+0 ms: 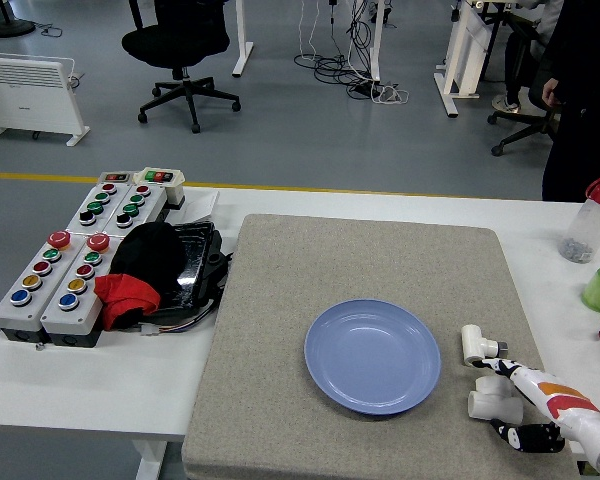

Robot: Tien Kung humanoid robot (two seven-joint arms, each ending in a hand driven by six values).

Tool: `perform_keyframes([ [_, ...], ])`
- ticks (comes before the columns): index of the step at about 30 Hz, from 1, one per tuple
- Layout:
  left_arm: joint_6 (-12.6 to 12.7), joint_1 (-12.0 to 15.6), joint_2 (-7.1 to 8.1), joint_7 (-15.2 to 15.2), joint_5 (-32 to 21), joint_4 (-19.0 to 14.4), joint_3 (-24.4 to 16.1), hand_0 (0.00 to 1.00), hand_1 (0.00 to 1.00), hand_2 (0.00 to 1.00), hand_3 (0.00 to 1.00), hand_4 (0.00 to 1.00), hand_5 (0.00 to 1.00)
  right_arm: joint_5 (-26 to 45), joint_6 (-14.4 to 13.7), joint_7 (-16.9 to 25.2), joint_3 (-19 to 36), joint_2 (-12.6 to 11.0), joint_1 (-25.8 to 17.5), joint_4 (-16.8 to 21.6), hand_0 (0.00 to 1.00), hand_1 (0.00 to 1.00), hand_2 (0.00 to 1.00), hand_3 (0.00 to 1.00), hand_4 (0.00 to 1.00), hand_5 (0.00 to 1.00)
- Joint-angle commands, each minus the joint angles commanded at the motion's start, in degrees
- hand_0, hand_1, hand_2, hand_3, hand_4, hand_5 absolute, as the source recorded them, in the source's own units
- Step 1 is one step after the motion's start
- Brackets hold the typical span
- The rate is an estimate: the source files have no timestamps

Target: Pick pipe place plate twice

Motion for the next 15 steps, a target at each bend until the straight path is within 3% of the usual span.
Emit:
perform_keyframes([
  [3, -0.03, 0.14, -0.05, 0.03, 0.19, 0.0, -0.08, 0.716, 0.741, 0.708, 0.653, 0.399, 0.998, 0.16, -0.2, 0.1, -0.17, 0.0, -0.04, -0.18, 0.65, 0.688, 0.768, 0.785, 0.581, 0.002],
  [4, -0.03, 0.15, -0.05, 0.03, 0.2, 0.0, -0.08, 0.716, 0.742, 0.708, 0.652, 0.399, 0.998, 0.17, -0.2, 0.09, -0.17, 0.0, -0.05, -0.19, 0.47, 0.579, 0.693, 0.749, 0.532, 0.002],
  [9, -0.14, 0.34, -0.12, 0.05, 0.45, 0.0, -0.14, 0.716, 0.742, 0.708, 0.652, 0.399, 0.998, -0.15, 0.37, -0.04, -0.2, -0.05, -0.11, -0.4, 0.47, 0.579, 0.693, 0.749, 0.532, 0.002],
  [10, -0.17, 0.4, -0.14, 0.03, 0.45, 0.0, -0.11, 0.716, 0.742, 0.708, 0.652, 0.399, 0.998, -0.22, 0.34, -0.09, -0.22, -0.03, -0.16, -0.44, 0.384, 0.515, 0.662, 0.733, 0.495, 0.002],
  [15, -0.23, 0.48, -0.17, 0.0, 0.44, 0.0, -0.01, 0.716, 0.742, 0.708, 0.652, 0.399, 0.998, 0.23, -0.53, 0.19, -0.24, -0.03, -0.29, -0.26, 0.384, 0.515, 0.662, 0.733, 0.495, 0.002],
])
